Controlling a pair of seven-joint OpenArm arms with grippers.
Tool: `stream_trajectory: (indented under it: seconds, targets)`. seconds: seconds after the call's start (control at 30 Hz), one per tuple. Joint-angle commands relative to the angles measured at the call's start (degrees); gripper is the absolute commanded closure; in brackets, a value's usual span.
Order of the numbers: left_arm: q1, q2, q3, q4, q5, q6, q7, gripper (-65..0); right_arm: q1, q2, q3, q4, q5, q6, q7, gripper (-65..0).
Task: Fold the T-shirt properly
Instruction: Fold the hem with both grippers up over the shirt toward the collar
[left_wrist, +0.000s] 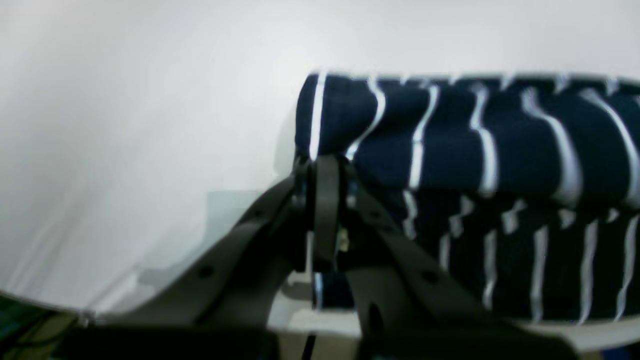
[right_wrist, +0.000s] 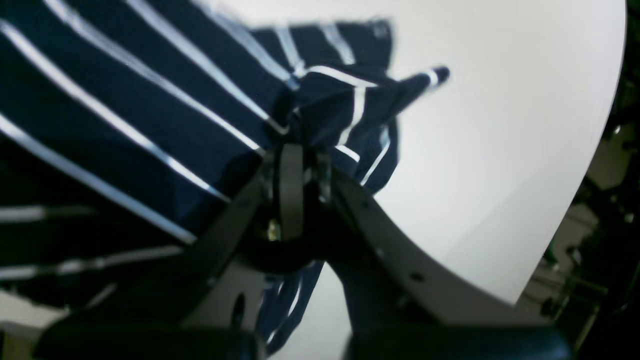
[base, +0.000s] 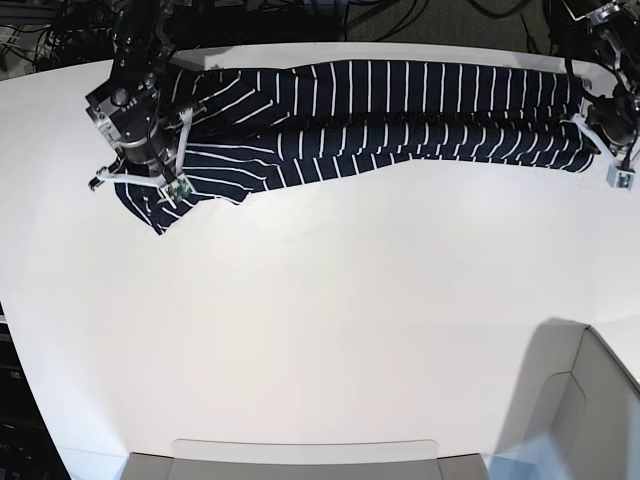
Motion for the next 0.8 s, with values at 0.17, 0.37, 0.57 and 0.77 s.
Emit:
stream_trajectory:
  seconds: [0.17,0.37,0.57,0.77]
  targets:
    - [1.72,-0.16,-0.57,1.20,0.34,0.14,0.05,0.0,-2.36,-0.16,3.29,1.27,-0.21,0.62,0.39,0.0]
    - [3.92,0.19,-0.13,1.02,0.43,0.14,0.05,0.0,-2.45,0.19,4.70,1.19,-0.21,0.62,0.39,0.0]
    - [6.56,0.19,-0.66,3.22,0.34,0.14,-2.41,-21.4,-2.53,0.19,4.44,1.01,-0.21,0.62,0.39,0.0]
    - [7.52,2.92,-3.82,6.74,-0.10,0.14,-3.47,-24.4,-2.53,0.19,4.35,0.92,-0.21,0.62,0.48,-13.3]
